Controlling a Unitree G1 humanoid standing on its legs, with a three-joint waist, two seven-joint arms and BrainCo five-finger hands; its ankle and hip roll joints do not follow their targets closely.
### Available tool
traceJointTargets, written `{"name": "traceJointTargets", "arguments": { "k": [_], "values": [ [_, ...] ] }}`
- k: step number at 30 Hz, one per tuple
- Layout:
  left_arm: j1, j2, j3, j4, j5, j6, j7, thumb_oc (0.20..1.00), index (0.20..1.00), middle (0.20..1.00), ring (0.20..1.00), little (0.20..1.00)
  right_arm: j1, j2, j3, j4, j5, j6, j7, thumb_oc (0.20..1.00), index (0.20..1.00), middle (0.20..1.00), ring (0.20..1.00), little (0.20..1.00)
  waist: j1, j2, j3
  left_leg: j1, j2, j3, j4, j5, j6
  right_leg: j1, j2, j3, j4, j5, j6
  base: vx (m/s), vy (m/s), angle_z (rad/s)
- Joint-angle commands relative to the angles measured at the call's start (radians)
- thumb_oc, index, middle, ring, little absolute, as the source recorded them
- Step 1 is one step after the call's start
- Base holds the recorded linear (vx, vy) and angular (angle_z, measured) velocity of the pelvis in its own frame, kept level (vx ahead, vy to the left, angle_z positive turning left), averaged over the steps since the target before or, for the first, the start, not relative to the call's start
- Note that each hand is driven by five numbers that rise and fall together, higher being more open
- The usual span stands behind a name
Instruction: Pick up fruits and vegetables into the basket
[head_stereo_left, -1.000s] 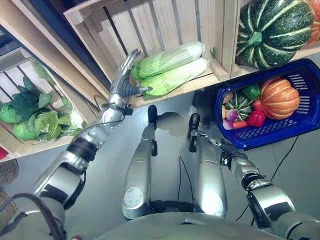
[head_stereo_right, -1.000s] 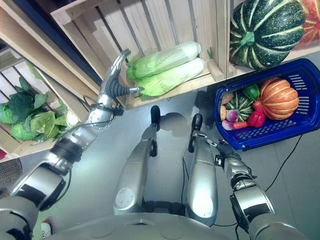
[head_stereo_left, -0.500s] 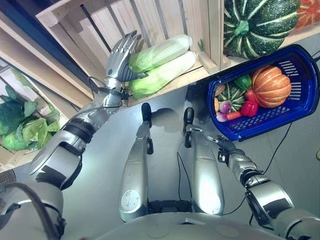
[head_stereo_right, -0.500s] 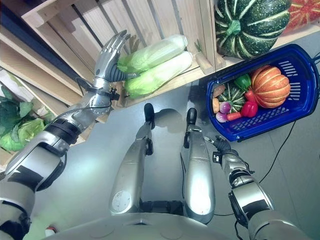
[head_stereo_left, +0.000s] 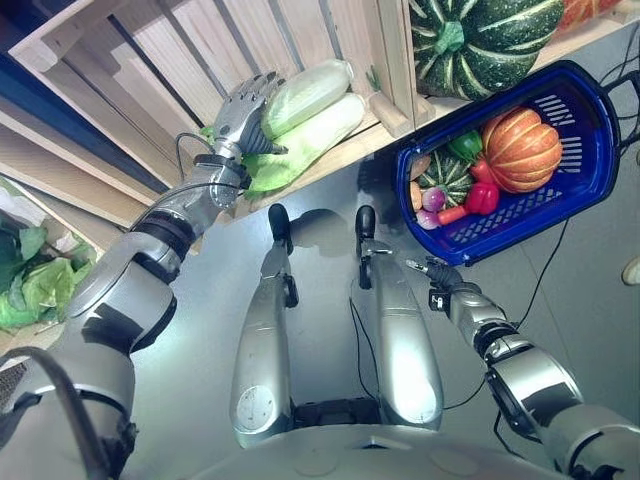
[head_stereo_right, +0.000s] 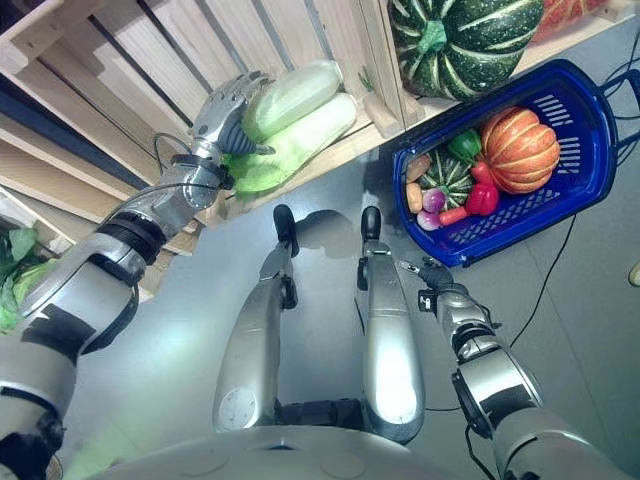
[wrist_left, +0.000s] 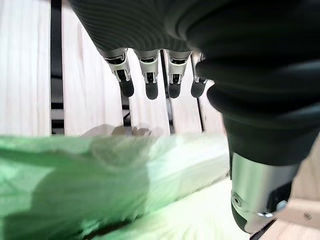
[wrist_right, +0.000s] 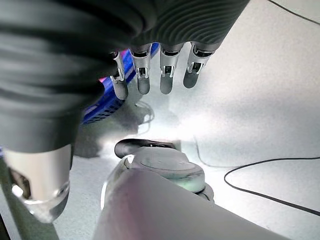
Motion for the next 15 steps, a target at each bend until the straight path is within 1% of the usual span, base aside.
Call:
{"name": "traceJointTargets", "arguments": {
  "k": [1, 8, 15],
  "values": [
    [-0.060, -0.017, 0.026, 0.094, -0.052, 0.027, -0.034, 1.000, 1.000, 1.000, 1.000, 1.000, 0.031, -0.013, 0.031, -0.009, -0.005, 0.020, -0.009, 1.000, 1.000, 1.000, 1.000, 1.000, 0.006, -0.038, -0.035, -0.063, 0.013, 0.000, 0.175, -0.150, 0.006, 0.019, 0.025, 0.026, -0.124, 0.108, 0.026, 0.01, -0.003, -0.06],
    [-0.081, -0.035, 0.059, 0.223, -0.080, 0.055, -0.049, 1.000, 1.000, 1.000, 1.000, 1.000, 0.018, 0.002, 0.053, -0.011, 0.002, 0.021, -0.015, 1.000, 1.000, 1.000, 1.000, 1.000, -0.006, -0.056, -0.035, -0.071, 0.018, 0.005, 0.178, -0.146, 0.003, 0.012, 0.030, 0.030, -0.123, 0.108, 0.023, 0.00, -0.001, -0.05],
    [-0.095, -0.035, 0.092, 0.296, -0.109, 0.085, -0.008, 1.000, 1.000, 1.000, 1.000, 1.000, 0.010, 0.007, 0.069, -0.015, 0.012, 0.026, -0.018, 1.000, 1.000, 1.000, 1.000, 1.000, -0.011, -0.068, -0.035, -0.084, 0.019, 0.005, 0.180, -0.142, 0.001, -0.002, 0.036, 0.034, -0.120, 0.110, 0.021, 0.00, 0.000, 0.00]
  ]
}}
